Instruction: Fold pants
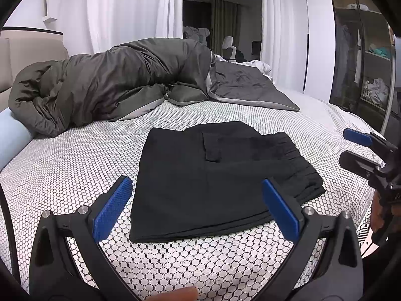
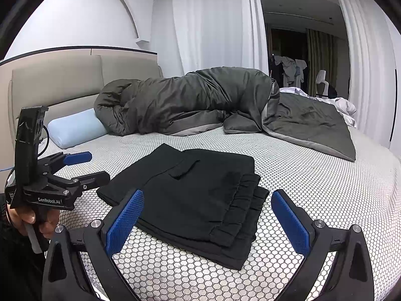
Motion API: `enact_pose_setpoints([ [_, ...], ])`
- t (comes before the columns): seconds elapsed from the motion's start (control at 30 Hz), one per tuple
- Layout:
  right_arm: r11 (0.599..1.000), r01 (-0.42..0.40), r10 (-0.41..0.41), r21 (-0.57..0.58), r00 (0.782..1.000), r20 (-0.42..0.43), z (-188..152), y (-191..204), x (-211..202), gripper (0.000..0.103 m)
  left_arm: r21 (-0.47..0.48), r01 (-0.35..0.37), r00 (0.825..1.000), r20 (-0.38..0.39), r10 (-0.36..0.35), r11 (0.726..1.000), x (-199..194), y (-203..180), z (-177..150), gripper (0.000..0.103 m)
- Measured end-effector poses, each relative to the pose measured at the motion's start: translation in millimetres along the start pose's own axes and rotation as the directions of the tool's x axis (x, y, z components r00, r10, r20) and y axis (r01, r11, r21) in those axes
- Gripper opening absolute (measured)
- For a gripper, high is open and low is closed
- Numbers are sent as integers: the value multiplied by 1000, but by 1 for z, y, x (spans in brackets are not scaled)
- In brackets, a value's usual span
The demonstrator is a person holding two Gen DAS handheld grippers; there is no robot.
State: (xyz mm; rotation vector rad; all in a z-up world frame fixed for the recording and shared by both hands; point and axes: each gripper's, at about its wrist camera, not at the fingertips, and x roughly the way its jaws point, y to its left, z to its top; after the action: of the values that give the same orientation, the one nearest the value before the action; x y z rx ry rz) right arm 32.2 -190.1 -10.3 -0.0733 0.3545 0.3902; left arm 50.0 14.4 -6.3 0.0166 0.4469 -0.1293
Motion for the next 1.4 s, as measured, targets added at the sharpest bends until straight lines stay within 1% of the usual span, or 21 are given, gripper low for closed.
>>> enact_pose_setpoints([
  [0.53, 1000, 1, -1, -4, 1000, -4, -1, 3, 1, 103, -9, -18, 1000, 7, 18, 1000, -2, 3, 2, 102],
  [1.4, 1000, 2, -3, -9, 1000, -12, -3, 7, 4, 103, -11, -16, 1000, 4, 16, 1000, -2, 3, 2, 102],
])
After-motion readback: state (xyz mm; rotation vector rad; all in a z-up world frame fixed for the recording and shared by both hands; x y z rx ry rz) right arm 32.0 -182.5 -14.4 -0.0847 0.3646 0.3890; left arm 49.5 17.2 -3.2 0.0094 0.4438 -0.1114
